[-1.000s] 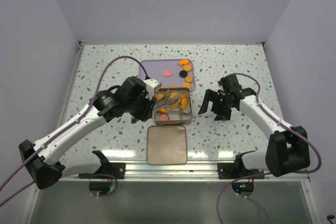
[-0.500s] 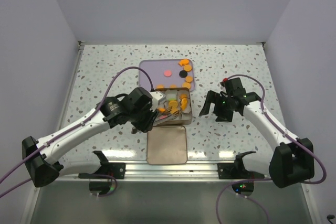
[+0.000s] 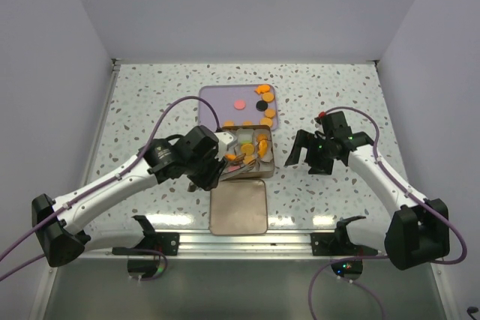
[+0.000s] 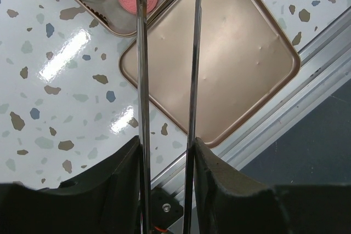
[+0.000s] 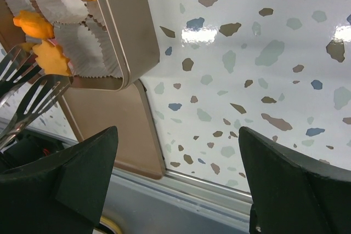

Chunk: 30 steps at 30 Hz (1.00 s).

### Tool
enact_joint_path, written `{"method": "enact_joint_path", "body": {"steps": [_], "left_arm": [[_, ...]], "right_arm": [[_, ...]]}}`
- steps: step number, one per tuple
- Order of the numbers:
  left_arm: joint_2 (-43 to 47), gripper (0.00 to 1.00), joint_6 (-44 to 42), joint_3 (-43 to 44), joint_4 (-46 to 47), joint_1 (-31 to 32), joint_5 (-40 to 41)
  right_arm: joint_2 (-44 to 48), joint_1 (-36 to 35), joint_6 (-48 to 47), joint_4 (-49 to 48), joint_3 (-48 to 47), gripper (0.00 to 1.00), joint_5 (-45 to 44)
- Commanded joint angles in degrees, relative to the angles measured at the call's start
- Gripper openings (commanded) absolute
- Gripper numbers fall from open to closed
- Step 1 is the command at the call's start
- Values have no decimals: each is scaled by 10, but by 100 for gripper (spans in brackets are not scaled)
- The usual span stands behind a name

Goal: Pack the cookies

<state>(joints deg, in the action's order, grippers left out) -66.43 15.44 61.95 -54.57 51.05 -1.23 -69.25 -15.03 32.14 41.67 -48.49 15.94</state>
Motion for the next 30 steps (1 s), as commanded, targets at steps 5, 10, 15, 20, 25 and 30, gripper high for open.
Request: {"method": "enact_joint_path", "body": {"steps": [5, 10, 15, 20, 25, 30], "left_arm": [[1, 45, -4, -2, 3, 5, -2], [-2, 47, -11, 2, -5, 5, 4], [-9, 47, -16, 5, -11, 5, 11], [-17, 47, -13, 47, -9, 4, 40], [-52, 47, -21, 111, -24, 4, 82], [-90, 49, -30, 177, -23, -16, 111]], "right_arm": [[13, 2, -3, 10, 3, 95, -8], [7, 2, -5, 7, 2, 95, -8], [2, 2, -5, 4, 1, 95, -9], [0, 2, -8, 4, -4, 95, -14], [-8, 2, -11, 3, -8, 95, -18], [-13, 2, -16, 3, -15, 95, -21]]}}
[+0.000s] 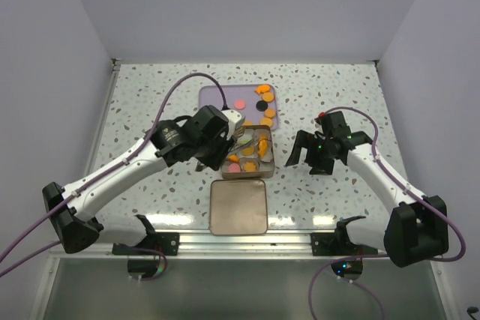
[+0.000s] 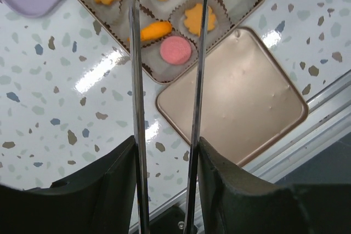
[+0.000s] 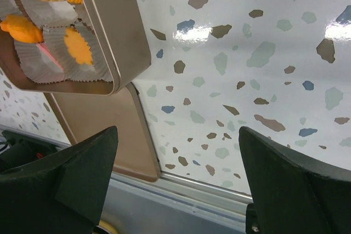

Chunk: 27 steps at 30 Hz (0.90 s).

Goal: Pack the cookies

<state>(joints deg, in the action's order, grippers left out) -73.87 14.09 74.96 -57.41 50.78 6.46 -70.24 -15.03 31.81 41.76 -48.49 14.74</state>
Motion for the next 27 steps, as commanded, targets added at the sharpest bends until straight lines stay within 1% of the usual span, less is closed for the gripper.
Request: {"method": "enact_joint_path", "body": {"steps": [1, 5, 7, 10, 11, 17, 20, 27], "left_arm": [[-22, 49, -18, 55, 7, -20, 40], [-72, 52, -20, 93, 22, -62, 72], [-99, 52, -23, 106, 37, -90, 73], [-128, 52, -23, 129, 53, -112, 69], [-151, 52, -25, 136, 59, -122, 66], [-234, 51, -32, 178, 83, -138, 42], [-266, 51, -26, 189, 92, -144, 28], [-324, 49, -20, 214, 84, -152, 28]], "right_arm": [[-5, 2, -12, 1, -17, 95, -9], [-17, 3, -13, -4, -23, 95, -4], [-23, 3, -17, -5, -28, 95, -4], [-28, 4, -20, -5, -31, 95, -4], [-33, 4, -23, -6, -32, 95, -4], [-48, 9, -29, -11, -38, 95, -3], [-57, 11, -32, -12, -43, 95, -3], [-70, 21, -37, -15, -49, 95, -6]]}}
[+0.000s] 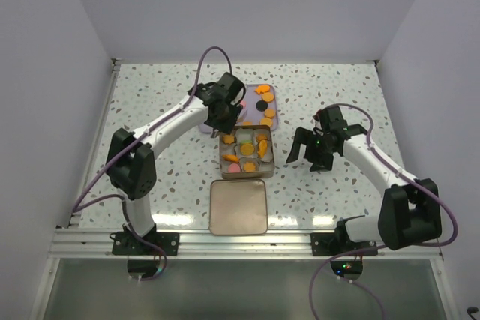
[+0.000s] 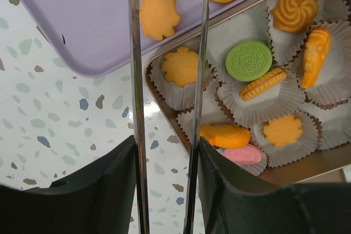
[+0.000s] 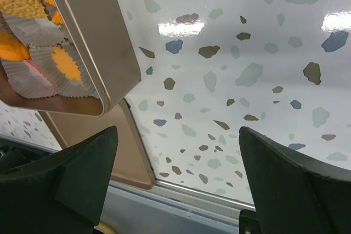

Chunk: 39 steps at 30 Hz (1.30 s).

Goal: Pack the cookies

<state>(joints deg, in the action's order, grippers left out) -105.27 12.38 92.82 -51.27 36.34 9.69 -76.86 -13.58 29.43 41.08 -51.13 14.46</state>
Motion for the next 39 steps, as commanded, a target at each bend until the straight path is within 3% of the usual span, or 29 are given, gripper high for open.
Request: {"method": "enact_joint_path", "body": {"steps": [1, 26, 35, 39], "left_arm": [[-13, 49, 0, 38, 20, -8, -3], [-111, 48, -1, 132, -7, -34, -13], [-119, 36, 3, 141, -5, -35, -19], [-108, 35, 6, 158, -9, -35, -10]], "right_arm": [[-7, 8, -13, -10, -23, 95, -1], [-87, 15, -17, -22, -63, 95, 24], [-87, 17, -19, -16, -68, 95, 18], [-87, 17, -18, -14, -71, 95, 19]]}}
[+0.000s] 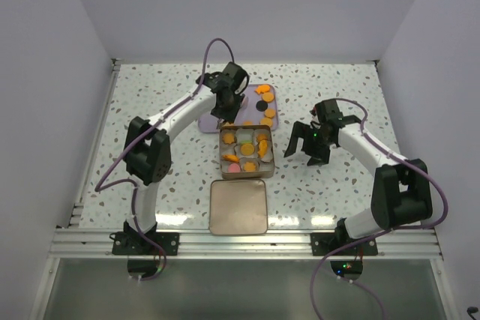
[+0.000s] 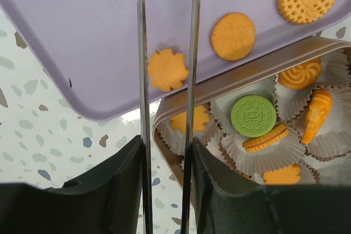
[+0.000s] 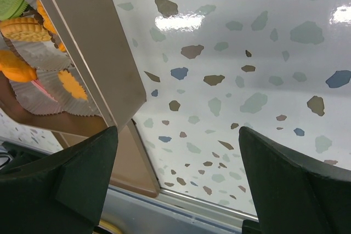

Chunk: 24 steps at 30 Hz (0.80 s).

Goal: Pack the cookies

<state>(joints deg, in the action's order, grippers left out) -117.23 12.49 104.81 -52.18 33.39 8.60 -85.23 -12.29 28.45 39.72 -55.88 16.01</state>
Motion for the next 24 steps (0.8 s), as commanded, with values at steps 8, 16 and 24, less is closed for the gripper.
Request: {"method": "enact_joint_path", "body": {"steps": [8, 16, 24], "left_arm": [[67, 35, -4, 66, 2, -5, -20], [197, 34, -40, -43, 27, 4, -70], [335, 34, -60, -193, 40, 77, -79]], "right_arm": [[7, 4, -2, 0, -20, 95, 10], [18, 4, 11, -9, -7, 94, 16], [20, 4, 24, -19, 12, 94, 26]]}}
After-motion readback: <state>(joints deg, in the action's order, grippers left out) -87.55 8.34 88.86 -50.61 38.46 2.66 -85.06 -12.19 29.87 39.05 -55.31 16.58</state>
